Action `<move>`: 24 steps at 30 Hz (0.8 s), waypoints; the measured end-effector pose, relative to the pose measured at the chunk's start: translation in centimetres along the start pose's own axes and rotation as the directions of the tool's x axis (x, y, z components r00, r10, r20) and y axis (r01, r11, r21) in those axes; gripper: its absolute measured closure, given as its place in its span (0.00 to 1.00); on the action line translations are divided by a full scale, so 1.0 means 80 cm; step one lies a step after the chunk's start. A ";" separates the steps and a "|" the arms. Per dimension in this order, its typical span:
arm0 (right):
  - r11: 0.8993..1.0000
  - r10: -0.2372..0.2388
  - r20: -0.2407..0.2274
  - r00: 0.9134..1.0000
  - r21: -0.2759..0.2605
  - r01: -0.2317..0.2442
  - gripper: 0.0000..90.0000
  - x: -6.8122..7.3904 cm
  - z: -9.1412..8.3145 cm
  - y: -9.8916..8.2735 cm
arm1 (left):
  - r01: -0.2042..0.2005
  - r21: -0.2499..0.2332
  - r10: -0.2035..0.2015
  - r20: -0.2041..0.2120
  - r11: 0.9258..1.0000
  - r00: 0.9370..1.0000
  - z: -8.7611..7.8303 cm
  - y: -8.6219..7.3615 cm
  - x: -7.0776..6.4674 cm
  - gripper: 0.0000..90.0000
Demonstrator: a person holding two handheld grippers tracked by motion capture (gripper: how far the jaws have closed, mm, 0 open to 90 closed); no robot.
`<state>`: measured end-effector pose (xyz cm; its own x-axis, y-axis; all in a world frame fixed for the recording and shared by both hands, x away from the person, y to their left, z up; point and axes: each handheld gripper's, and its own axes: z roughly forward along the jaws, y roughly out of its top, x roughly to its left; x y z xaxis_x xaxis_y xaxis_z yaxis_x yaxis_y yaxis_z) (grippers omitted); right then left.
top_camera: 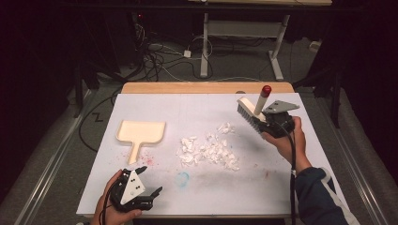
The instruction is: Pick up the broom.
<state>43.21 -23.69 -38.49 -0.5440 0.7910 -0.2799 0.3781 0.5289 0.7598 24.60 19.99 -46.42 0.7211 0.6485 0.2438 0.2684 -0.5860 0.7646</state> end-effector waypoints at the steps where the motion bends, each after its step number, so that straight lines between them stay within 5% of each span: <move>1: 1.000 -0.008 0.025 1.000 0.021 0.008 0.76 -0.001 0.012 -0.001 | 0.001 0.000 -0.001 0.002 1.000 1.000 0.001 0.000 0.000 0.20; 7: 0.995 -0.058 0.090 0.994 0.088 0.050 0.76 0.016 0.063 -0.001 | -0.022 0.024 0.022 0.010 0.999 1.000 0.005 -0.001 -0.002 0.20; 10: 0.994 -0.073 0.075 0.994 0.088 0.066 0.76 0.029 0.073 0.002 | -0.028 0.034 0.028 0.015 0.999 0.999 0.007 -0.002 -0.003 0.20; 14: 0.977 -0.192 0.059 0.980 0.109 0.185 0.76 0.062 0.084 0.010 | -0.032 0.038 0.032 0.018 0.999 0.999 0.007 -0.003 -0.003 0.20; 18: 0.971 -0.233 -0.023 0.972 0.054 0.234 0.76 0.087 0.080 0.012 | -0.033 0.037 0.033 0.019 0.999 0.999 0.007 -0.003 -0.004 0.20; 21: 0.949 -0.313 -0.117 0.942 -0.005 0.315 0.76 0.111 0.066 0.005 | -0.038 0.041 0.037 0.019 0.998 0.999 0.007 -0.003 -0.005 0.20; 24: 0.941 -0.338 -0.164 0.927 -0.024 0.339 0.76 0.120 0.056 0.000 | -0.039 0.044 0.038 0.022 0.998 0.999 0.008 -0.003 -0.006 0.20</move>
<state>41.37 -14.74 -43.82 -0.7547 0.5040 -0.4200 0.1535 0.7580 0.6339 24.61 19.51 -47.05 0.7444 0.6151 0.2598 0.2680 -0.6316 0.7275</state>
